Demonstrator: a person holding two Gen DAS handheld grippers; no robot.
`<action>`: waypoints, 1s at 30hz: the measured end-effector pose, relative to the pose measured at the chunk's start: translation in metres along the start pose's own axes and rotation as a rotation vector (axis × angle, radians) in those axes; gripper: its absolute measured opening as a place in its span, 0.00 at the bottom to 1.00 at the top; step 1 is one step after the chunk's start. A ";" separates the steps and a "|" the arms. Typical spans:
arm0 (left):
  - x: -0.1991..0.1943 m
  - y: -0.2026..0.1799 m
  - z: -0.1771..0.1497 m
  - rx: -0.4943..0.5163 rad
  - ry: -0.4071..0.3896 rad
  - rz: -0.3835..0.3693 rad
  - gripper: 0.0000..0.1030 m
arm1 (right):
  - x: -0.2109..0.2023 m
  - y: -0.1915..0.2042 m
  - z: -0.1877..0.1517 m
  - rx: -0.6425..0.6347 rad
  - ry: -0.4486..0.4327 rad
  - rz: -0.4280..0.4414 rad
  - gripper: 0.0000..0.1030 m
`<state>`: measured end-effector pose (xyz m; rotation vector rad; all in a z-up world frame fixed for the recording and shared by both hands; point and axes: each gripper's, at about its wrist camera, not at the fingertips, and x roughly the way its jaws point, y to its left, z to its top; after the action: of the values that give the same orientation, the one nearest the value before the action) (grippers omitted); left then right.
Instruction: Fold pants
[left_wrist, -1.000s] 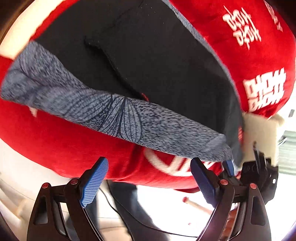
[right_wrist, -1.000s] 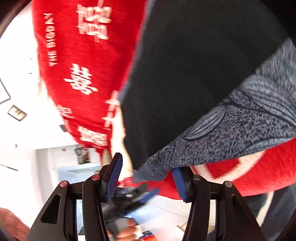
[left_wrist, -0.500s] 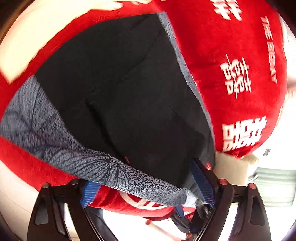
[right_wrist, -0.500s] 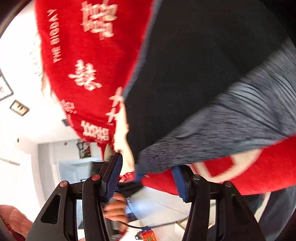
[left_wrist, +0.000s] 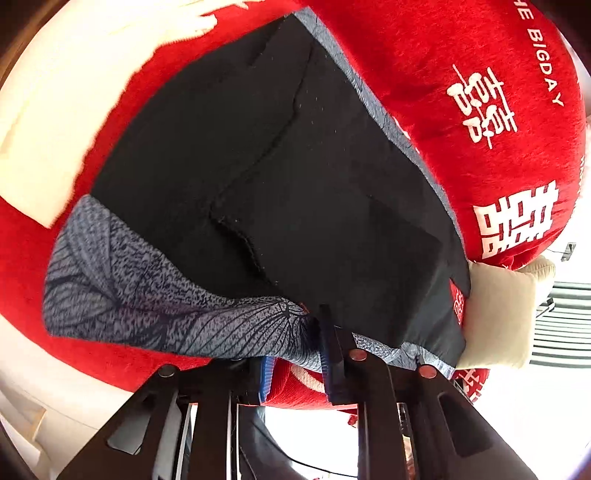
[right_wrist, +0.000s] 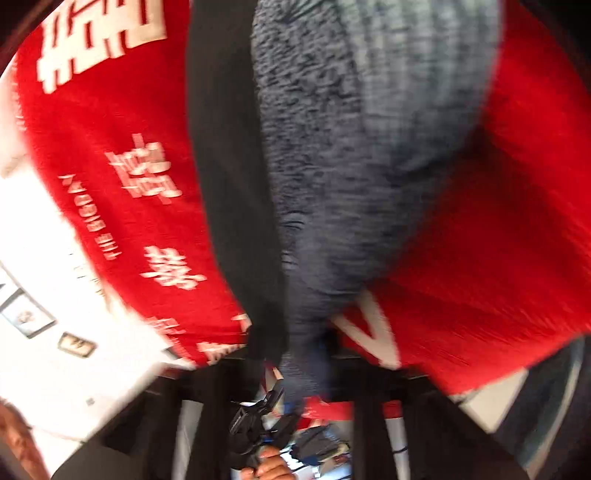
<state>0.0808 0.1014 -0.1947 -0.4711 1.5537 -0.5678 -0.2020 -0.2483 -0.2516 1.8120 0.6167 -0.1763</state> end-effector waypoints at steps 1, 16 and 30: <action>-0.004 -0.003 0.001 0.012 -0.004 0.001 0.22 | -0.004 0.009 -0.003 -0.029 -0.002 -0.045 0.06; -0.050 -0.110 0.082 0.194 -0.130 -0.027 0.22 | 0.020 0.208 0.023 -0.552 0.048 -0.310 0.06; 0.033 -0.109 0.235 0.095 -0.303 0.305 0.22 | 0.194 0.237 0.176 -0.693 0.224 -0.582 0.09</action>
<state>0.3089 -0.0213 -0.1597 -0.2282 1.2705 -0.3154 0.1120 -0.3982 -0.1906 0.9572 1.1909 -0.1251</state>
